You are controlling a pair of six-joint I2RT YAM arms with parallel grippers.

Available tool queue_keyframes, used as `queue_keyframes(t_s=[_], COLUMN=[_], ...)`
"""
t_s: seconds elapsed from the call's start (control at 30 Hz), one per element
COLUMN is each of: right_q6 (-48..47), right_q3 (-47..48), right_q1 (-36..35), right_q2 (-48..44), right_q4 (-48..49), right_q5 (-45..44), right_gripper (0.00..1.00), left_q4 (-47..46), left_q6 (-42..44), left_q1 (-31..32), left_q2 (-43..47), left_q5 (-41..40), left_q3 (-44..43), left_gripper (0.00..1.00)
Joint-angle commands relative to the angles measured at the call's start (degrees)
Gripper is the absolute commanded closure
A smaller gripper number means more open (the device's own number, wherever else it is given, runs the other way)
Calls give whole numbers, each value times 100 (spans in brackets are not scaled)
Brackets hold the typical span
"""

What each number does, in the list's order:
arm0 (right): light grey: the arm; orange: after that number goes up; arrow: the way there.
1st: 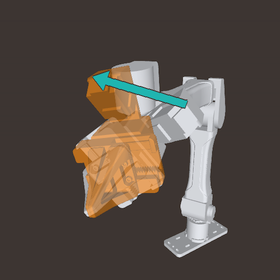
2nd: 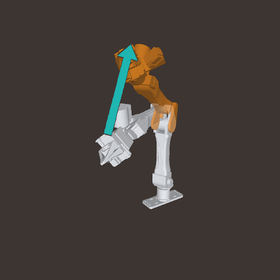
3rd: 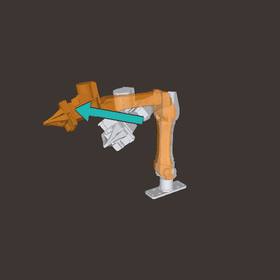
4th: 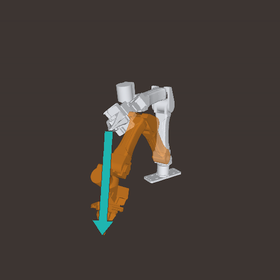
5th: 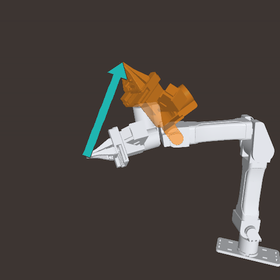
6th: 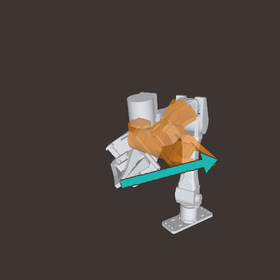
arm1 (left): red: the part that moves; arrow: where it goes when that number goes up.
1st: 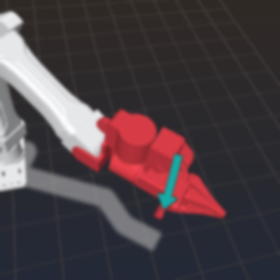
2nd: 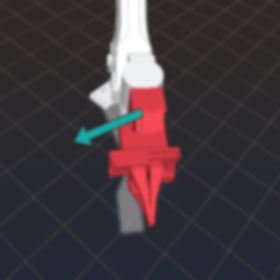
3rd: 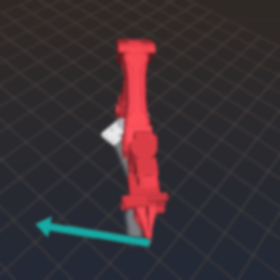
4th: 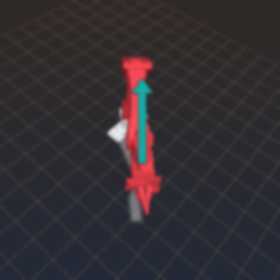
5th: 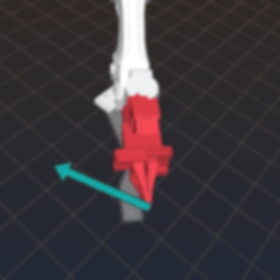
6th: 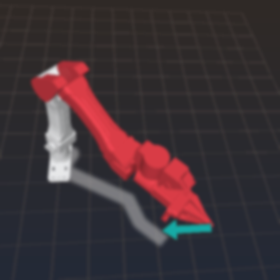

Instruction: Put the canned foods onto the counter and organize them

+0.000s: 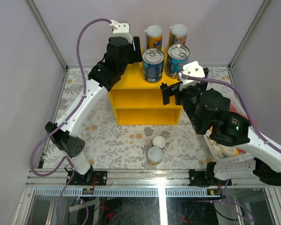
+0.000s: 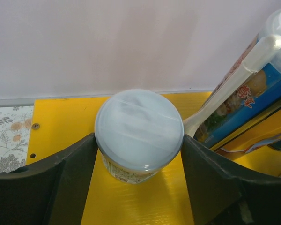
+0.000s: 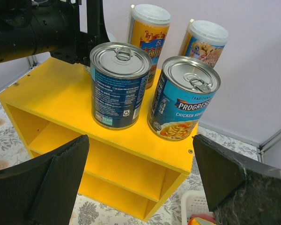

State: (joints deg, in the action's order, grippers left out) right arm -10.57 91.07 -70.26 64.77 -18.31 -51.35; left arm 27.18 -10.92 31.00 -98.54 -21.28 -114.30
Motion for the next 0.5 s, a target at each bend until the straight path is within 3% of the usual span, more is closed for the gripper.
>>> queue_keyframes(t_s=[0.0, 0.17, 0.47], right_q6=[-55, 9, 135], right_q3=[111, 169, 294], right_q1=[-44, -44, -49], right_q2=[0, 35, 86], right_q4=[274, 193, 18], right_q5=[34, 48, 49], right_gripper=[0, 0, 0], left_q4=[-559, -565, -658], left_q6=[100, 56, -33], left_q1=[-59, -59, -59], left_q2=[304, 428, 776], left_q5=[-116, -225, -278], left_q3=[315, 405, 502], left_gripper=[27, 15, 13])
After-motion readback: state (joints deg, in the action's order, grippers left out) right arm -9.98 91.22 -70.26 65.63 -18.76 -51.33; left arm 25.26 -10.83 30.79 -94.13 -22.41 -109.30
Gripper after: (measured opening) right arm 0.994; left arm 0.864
